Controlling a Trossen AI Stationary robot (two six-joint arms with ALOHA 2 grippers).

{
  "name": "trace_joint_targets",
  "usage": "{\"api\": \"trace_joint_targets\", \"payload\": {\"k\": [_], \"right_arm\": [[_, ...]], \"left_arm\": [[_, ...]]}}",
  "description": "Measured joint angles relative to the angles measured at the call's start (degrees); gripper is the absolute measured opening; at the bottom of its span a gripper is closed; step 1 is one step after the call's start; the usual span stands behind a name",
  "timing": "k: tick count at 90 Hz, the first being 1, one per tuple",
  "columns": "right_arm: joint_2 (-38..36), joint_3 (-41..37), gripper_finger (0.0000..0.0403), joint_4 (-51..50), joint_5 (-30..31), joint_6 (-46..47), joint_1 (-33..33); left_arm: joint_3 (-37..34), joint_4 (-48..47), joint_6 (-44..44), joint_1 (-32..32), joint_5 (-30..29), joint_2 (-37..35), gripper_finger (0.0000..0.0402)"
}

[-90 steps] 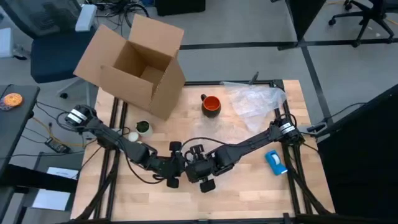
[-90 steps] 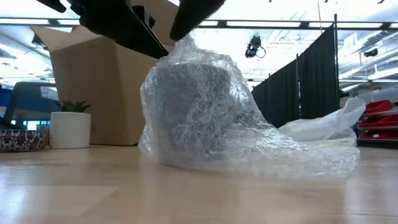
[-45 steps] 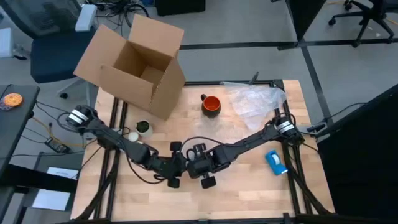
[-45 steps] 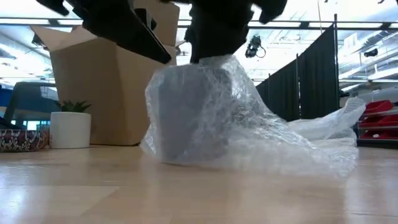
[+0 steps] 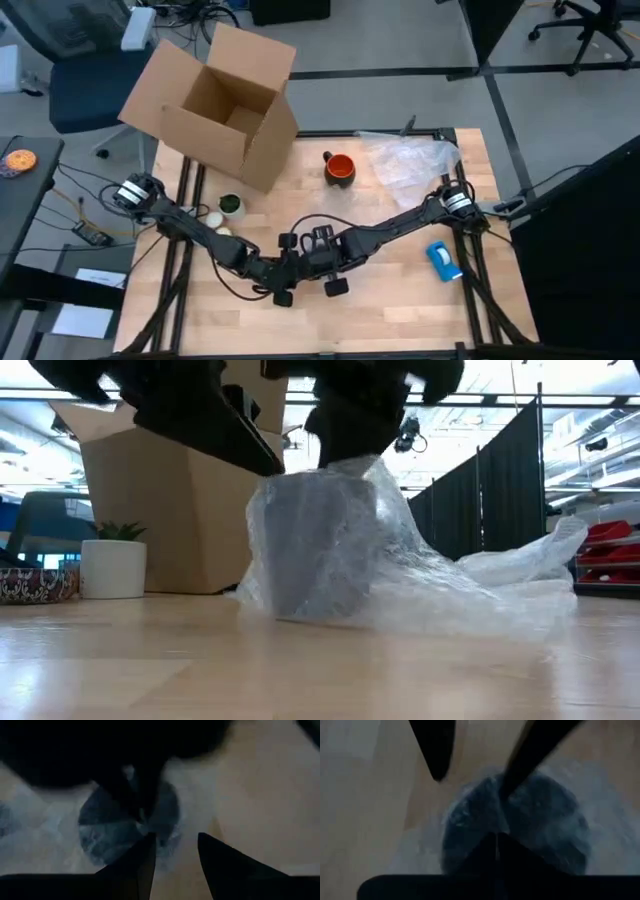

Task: Wrap mug
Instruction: Wrap the blue mug with bubble wrap

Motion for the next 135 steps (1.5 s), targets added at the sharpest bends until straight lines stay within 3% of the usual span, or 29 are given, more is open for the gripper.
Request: {"api": "trace_joint_targets", "payload": {"k": [16,57,90,111,135], "right_arm": [[-0.43,2.13,0.0000,-2.30,7.29,-0.18,0.72],[0.30,-4.02,0.0000,3.92,8.12,0.39,-1.66],[0.10,-8.07,0.0000,8.51,3.83,1.95,-1.59],[-1.56,-8.34,0.0000,7.26,3.26,1.26,-1.57],[-6.83,-8.25,0.0000,7.20,5.94,1.99,-0.49]], "left_arm": [[-0.07,-0.21,-0.12,0.20,-0.52,0.13,0.0129],[1.37,-1.82,1.39,0.00,-0.03,-0.05,0.0129],[9.32,-21.41,-1.32,-1.91,-0.96,-1.67,0.0129],[10.37,-27.38,-4.39,-4.27,-2.42,-5.62,0.0129],[10.29,-30.85,-6.23,-8.29,-9.41,-12.02,0.0129]]}}
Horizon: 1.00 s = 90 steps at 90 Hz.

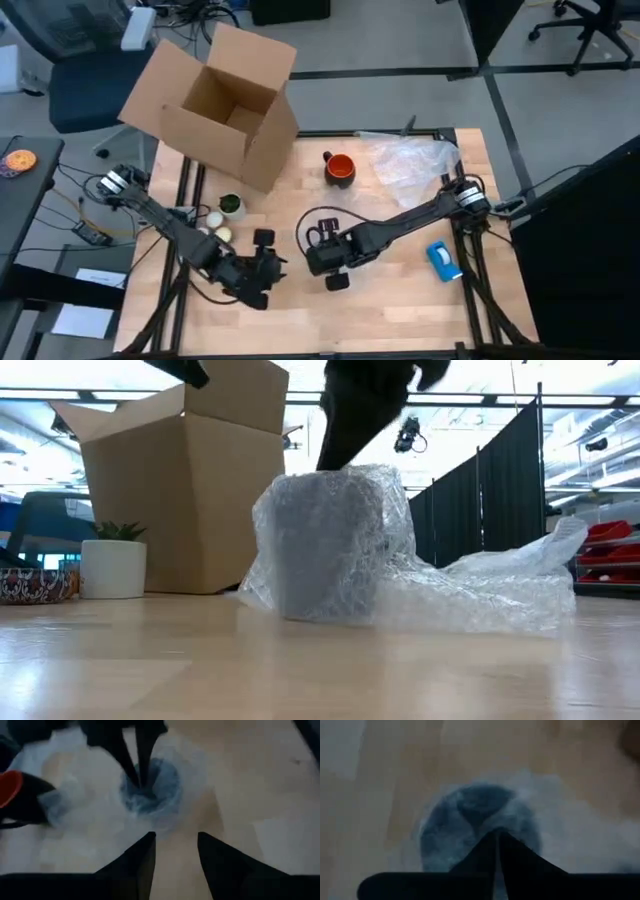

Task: Wrap mug
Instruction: Wrap the blue mug with bubble wrap

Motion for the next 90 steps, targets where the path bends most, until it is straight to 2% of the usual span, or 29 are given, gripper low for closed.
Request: {"api": "trace_joint_targets", "payload": {"k": [8,19,50,61,72,90], "right_arm": [[-0.24,0.04,0.0000,1.32,1.33,-0.02,0.08],[0.55,-0.06,0.0000,4.18,0.33,-0.07,-0.32],[2.36,-8.42,0.0000,10.09,-1.21,0.97,-1.92],[2.36,-9.20,0.0000,11.31,-3.58,1.88,-2.31],[2.47,-6.97,0.0000,9.22,-4.14,0.97,-2.04],[2.47,1.92,0.0000,2.16,-2.45,-2.36,-0.77]], "left_arm": [[0.04,0.07,-0.26,-1.56,-2.87,-1.62,0.0129],[0.04,-0.94,-0.41,-3.31,-3.84,-2.63,0.0129],[0.02,-5.72,-5.07,-6.01,-9.92,-5.31,0.0129],[0.02,-5.74,-4.57,-6.19,-10.93,-5.37,0.0129],[0.00,-5.87,-2.71,-5.96,-11.40,-5.96,0.0129],[0.01,-5.68,0.86,-5.29,-11.23,-9.52,0.0129]]}}
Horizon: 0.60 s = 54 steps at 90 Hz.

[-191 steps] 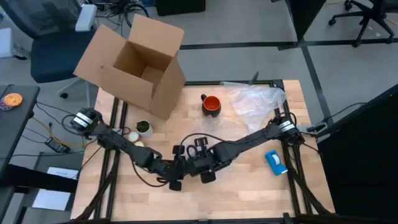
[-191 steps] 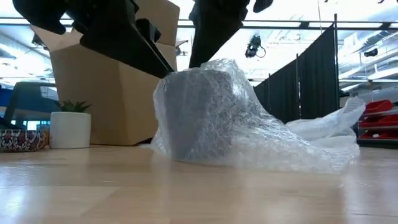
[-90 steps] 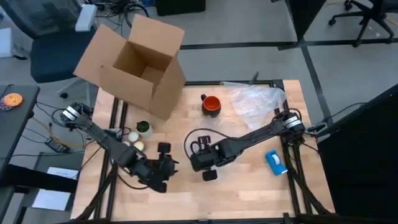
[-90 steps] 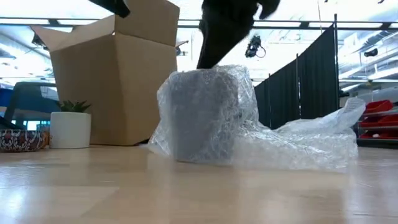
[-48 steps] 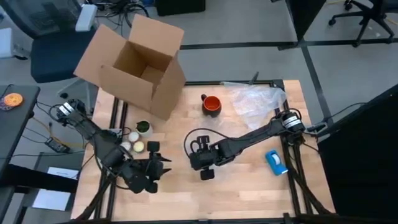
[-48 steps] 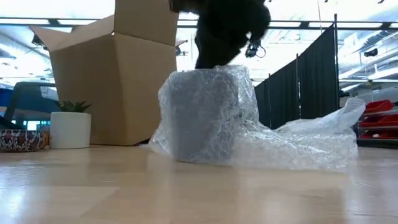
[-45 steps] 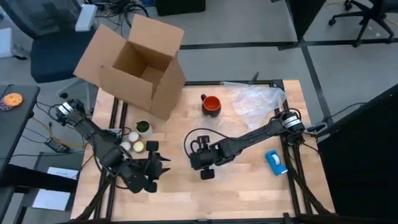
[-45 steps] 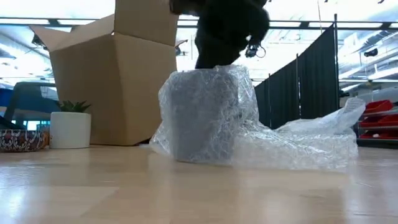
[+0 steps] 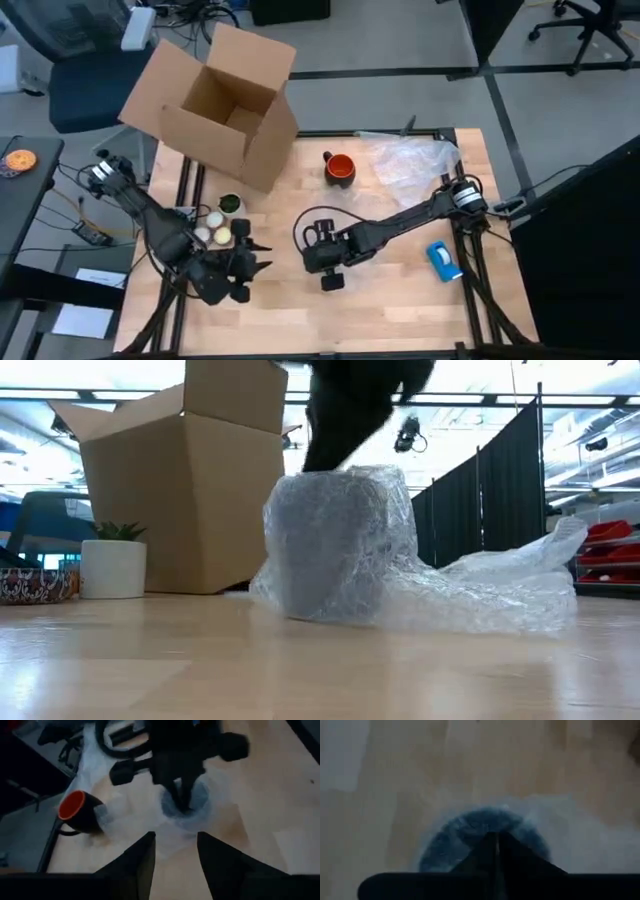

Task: Wrap mug
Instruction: Wrap the blue mug with bubble wrap

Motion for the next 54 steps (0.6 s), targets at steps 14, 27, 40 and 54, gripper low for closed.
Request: {"api": "trace_joint_targets", "payload": {"k": [14,27,40,54], "right_arm": [[-0.02,4.31,0.0000,-5.66,1.60,-3.42,0.13],[-0.02,5.45,0.0000,-5.95,2.40,-5.38,0.00],[-0.09,5.62,0.0000,-5.40,2.88,-4.14,0.02],[-0.07,5.62,0.0000,-8.78,8.24,0.35,0.04]], "left_arm": [[-0.01,2.90,4.06,0.61,-0.34,-4.79,0.0129],[0.00,3.93,3.86,0.72,-0.50,-8.04,0.0129],[0.01,2.83,1.81,0.42,-0.31,-8.17,0.0129],[-0.01,2.68,0.82,0.19,-0.20,-7.15,0.0129]]}}
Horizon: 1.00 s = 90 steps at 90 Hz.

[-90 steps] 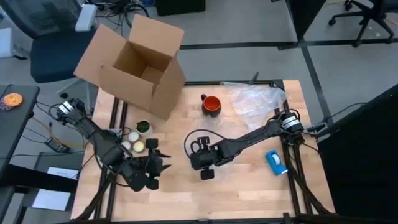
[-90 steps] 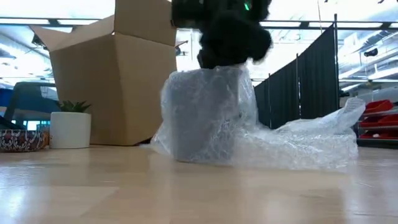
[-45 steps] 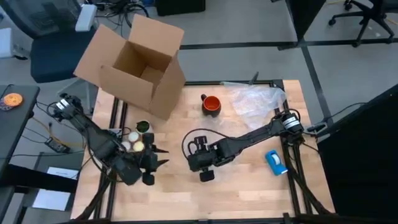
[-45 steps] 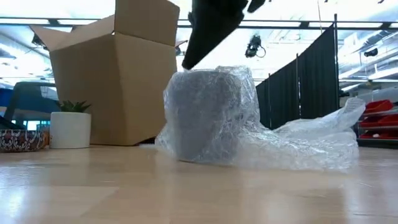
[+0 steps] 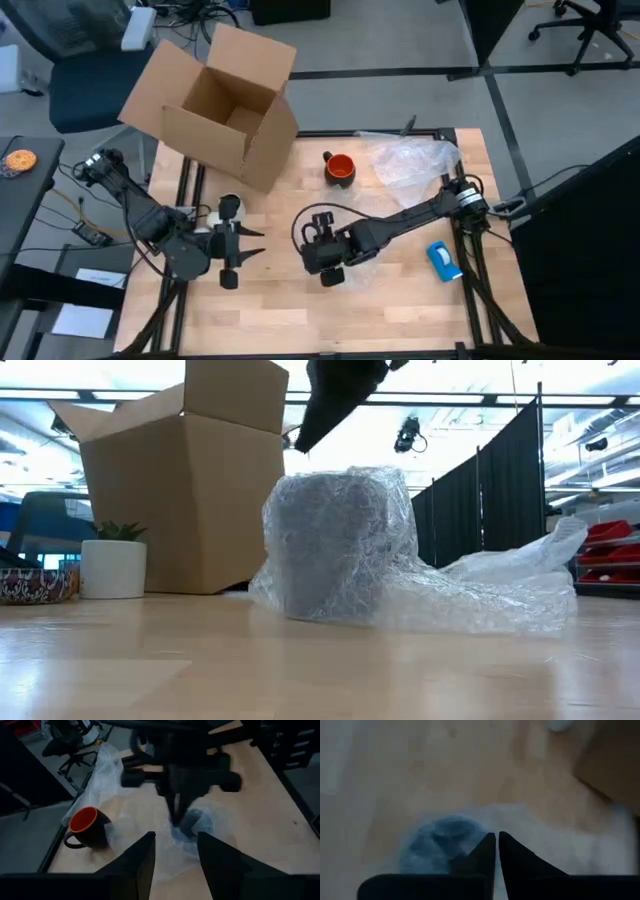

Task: Wrap mug
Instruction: Wrap the blue mug with bubble wrap

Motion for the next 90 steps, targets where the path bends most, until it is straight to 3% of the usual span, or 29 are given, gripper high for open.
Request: {"api": "trace_joint_targets", "payload": {"k": [16,30,44,55,77,90], "right_arm": [[0.05,-4.04,0.0000,0.31,-5.97,5.40,-0.80],[0.15,-9.80,0.0000,6.09,-5.96,5.99,-2.85],[0.15,-12.91,0.0000,10.93,-12.58,7.47,-3.89],[0.15,-12.04,0.0000,9.90,-12.95,7.08,-3.60],[-0.13,-2.46,0.0000,3.14,-11.69,5.68,-1.24],[-0.15,-2.04,0.0000,3.31,-10.76,4.83,-1.22]], "left_arm": [[0.00,0.04,-0.04,0.02,0.01,0.48,0.0129],[0.00,0.04,-0.07,0.02,0.04,0.52,0.0129],[0.00,0.05,-0.07,0.02,0.02,0.53,0.0129],[0.00,0.04,-0.07,0.02,0.02,0.52,0.0129],[0.00,0.04,-0.07,0.02,0.03,0.54,0.0129],[0.00,0.01,-0.12,0.02,0.04,0.54,0.0129]]}}
